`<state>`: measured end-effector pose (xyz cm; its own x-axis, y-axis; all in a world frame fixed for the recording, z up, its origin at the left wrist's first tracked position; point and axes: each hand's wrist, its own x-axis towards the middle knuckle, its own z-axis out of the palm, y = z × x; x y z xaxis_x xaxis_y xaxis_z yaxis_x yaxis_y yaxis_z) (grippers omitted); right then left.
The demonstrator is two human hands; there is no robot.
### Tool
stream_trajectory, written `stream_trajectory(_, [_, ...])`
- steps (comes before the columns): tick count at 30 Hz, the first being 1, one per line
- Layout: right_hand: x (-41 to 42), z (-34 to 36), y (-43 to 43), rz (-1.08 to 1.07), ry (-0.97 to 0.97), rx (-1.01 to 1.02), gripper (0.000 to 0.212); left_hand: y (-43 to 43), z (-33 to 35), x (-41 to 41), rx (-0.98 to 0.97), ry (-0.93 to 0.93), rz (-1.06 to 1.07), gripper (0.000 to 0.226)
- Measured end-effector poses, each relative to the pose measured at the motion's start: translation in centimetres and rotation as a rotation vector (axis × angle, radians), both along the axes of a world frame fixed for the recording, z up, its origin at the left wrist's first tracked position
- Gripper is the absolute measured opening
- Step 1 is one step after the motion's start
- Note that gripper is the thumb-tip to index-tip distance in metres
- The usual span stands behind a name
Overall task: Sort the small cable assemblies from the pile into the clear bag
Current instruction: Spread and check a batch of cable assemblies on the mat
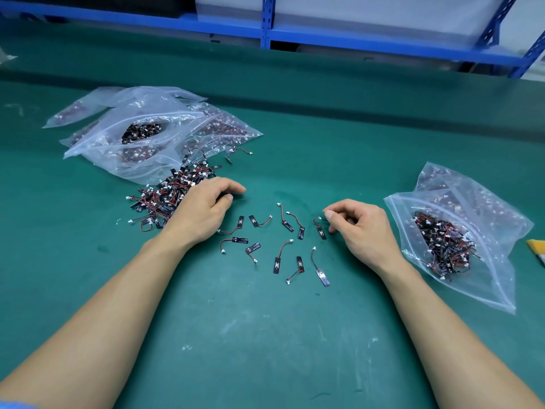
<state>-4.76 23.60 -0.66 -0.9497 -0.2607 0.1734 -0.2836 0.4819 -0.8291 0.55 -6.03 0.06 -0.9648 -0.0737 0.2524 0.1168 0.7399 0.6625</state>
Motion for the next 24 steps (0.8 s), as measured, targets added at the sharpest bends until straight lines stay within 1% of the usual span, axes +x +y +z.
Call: stream_trajectory(24, [0.02,-0.02,-0.09,-0.001,0.002,0.023,0.014,0.04,-0.01,-0.06,-0.037,-0.013,0.0,0.028])
